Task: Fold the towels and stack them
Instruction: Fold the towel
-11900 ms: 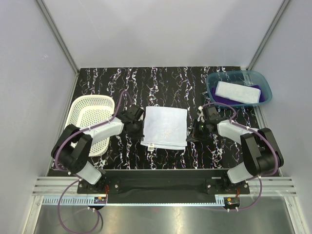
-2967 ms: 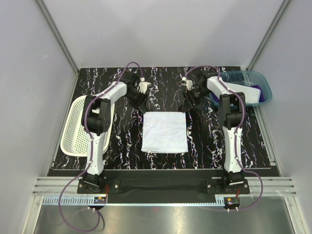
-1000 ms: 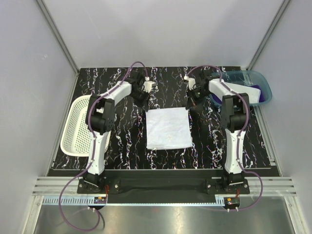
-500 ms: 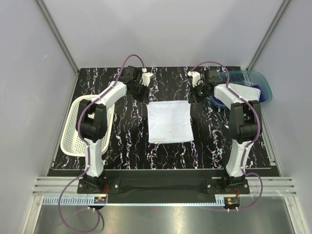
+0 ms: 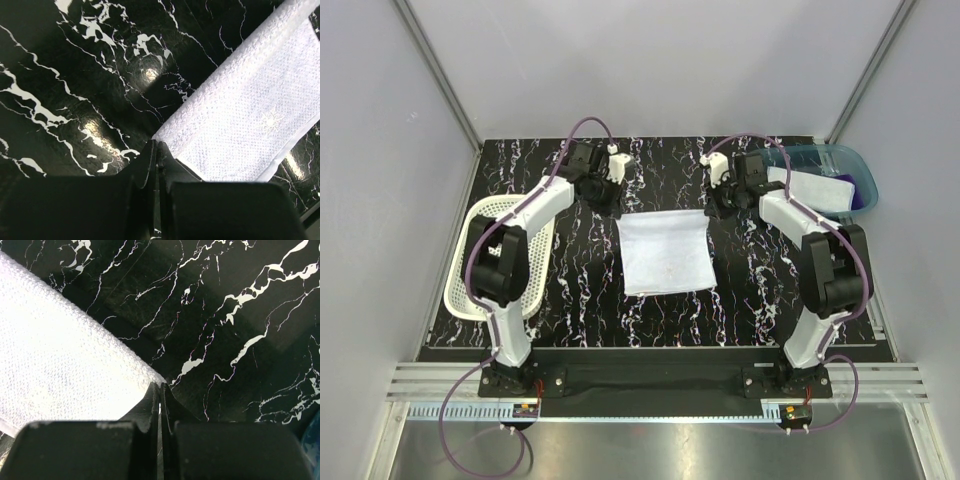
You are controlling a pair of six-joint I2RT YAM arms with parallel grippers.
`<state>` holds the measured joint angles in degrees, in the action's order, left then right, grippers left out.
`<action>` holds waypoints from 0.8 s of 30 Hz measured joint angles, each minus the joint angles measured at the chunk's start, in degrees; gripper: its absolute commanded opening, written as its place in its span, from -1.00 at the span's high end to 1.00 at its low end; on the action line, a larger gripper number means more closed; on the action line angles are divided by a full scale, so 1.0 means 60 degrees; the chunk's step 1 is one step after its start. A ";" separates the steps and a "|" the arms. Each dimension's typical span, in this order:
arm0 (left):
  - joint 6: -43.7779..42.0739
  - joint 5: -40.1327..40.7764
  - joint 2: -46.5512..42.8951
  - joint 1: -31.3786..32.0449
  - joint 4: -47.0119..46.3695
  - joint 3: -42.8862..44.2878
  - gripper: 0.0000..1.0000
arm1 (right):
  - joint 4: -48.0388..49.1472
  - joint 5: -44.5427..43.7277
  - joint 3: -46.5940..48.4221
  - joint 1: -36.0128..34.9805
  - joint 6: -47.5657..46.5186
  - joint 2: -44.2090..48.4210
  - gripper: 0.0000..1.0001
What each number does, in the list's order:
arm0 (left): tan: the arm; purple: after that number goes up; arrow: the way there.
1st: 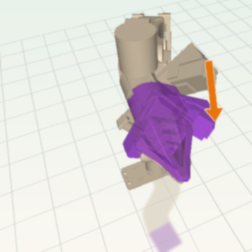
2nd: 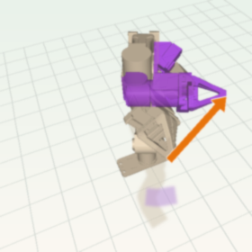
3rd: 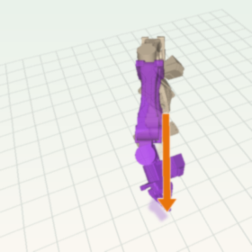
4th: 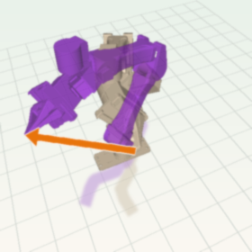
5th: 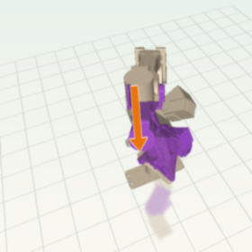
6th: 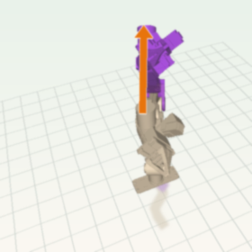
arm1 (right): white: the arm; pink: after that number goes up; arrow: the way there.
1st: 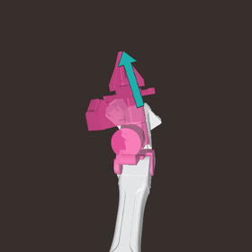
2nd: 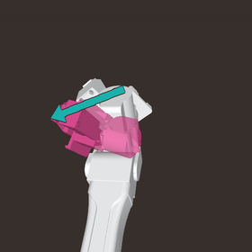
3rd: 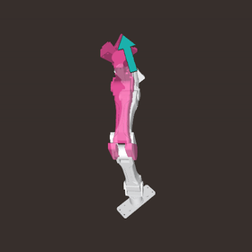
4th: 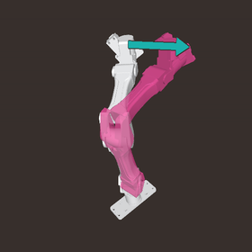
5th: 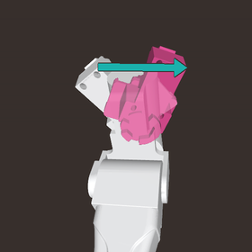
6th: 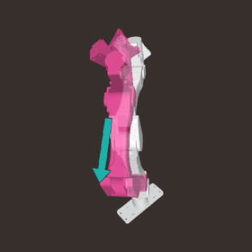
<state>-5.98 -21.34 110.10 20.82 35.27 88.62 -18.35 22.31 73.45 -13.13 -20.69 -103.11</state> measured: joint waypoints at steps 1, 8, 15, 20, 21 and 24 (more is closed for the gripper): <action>0.0022 0.0029 -0.0131 0.0000 -0.0073 -0.0120 1.00 | 0.0055 -0.0117 -0.0102 -0.0062 0.0040 0.0127 1.00; 0.0197 0.0262 -0.0612 0.0291 -0.0248 -0.0805 1.00 | 0.0313 -0.0838 -0.0943 -0.0390 0.0390 0.0860 1.00; 0.0379 0.0820 -0.1147 0.0918 -0.0226 -0.1439 1.00 | 0.0178 -0.1759 -0.1330 -0.0634 0.1020 0.1446 1.00; 0.0663 0.0943 -0.1548 0.1126 -0.0339 -0.1789 1.00 | -0.0211 -0.2058 -0.1479 -0.0667 0.1570 0.1869 1.00; 0.0703 0.0994 -0.1628 0.1177 -0.0346 -0.1872 1.00 | -0.0244 -0.2065 -0.1548 -0.0692 0.1708 0.1967 1.00; 0.0809 0.1144 -0.1818 0.1315 -0.0310 -0.2095 1.00 | -0.0397 -0.2120 -0.1767 -0.0838 0.2120 0.2240 1.00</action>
<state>-1.13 -14.48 99.20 28.71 33.41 76.05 -20.73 9.58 62.85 -18.15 -7.97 -89.67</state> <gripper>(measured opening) 0.012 0.012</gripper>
